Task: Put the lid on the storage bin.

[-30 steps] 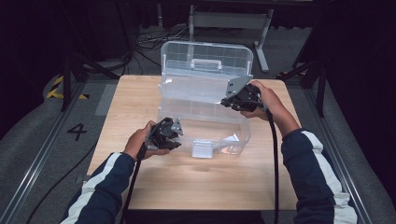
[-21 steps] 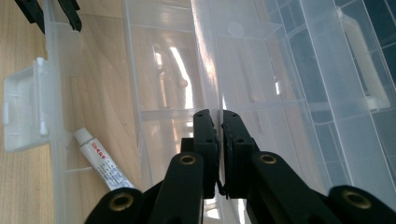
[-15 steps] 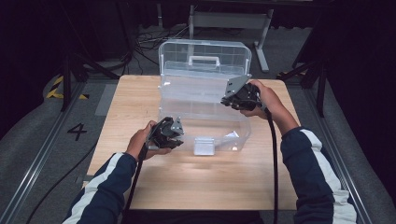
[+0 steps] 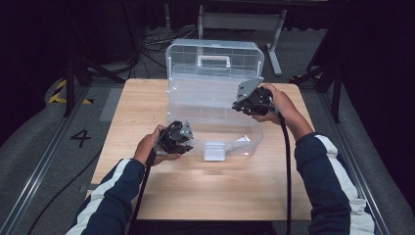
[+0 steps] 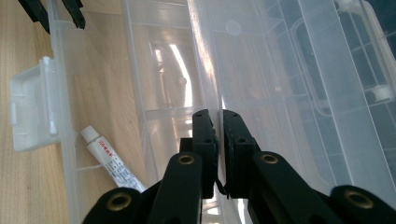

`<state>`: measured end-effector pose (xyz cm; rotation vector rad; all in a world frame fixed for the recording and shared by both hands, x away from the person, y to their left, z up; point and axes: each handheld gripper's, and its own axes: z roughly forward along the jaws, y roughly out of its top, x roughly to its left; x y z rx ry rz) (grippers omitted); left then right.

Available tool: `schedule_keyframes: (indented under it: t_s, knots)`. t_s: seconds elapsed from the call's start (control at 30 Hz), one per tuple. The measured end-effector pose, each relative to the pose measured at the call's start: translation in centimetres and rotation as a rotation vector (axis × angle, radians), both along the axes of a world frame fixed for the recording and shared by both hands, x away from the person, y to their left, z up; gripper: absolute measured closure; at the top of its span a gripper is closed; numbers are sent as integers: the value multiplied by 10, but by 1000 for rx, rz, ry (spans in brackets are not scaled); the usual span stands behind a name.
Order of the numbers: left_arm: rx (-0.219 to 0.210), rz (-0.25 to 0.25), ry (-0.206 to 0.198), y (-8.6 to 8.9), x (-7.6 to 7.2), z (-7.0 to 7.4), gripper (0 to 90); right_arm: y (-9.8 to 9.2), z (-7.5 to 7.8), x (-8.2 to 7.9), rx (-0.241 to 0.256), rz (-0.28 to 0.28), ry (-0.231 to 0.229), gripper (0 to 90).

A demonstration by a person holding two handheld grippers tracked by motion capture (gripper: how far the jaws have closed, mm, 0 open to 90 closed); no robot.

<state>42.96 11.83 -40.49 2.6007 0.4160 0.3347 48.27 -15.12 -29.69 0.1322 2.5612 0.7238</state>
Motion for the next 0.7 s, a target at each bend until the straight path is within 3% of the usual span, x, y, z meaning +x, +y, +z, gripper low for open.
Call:
schedule_keyframes:
  t_s: [0.37,0.57,0.7]
  knots:
    - [-20,6,-11,1,-1,-1,705,-1,-1,-2,0,-1,-7,855]
    - [-81,6,-3,6,-1,-2,710,-3,-4,-7,-2,3,-2,849]
    - [-89,6,-4,6,0,-2,706,-2,-6,-11,-4,3,-9,844]
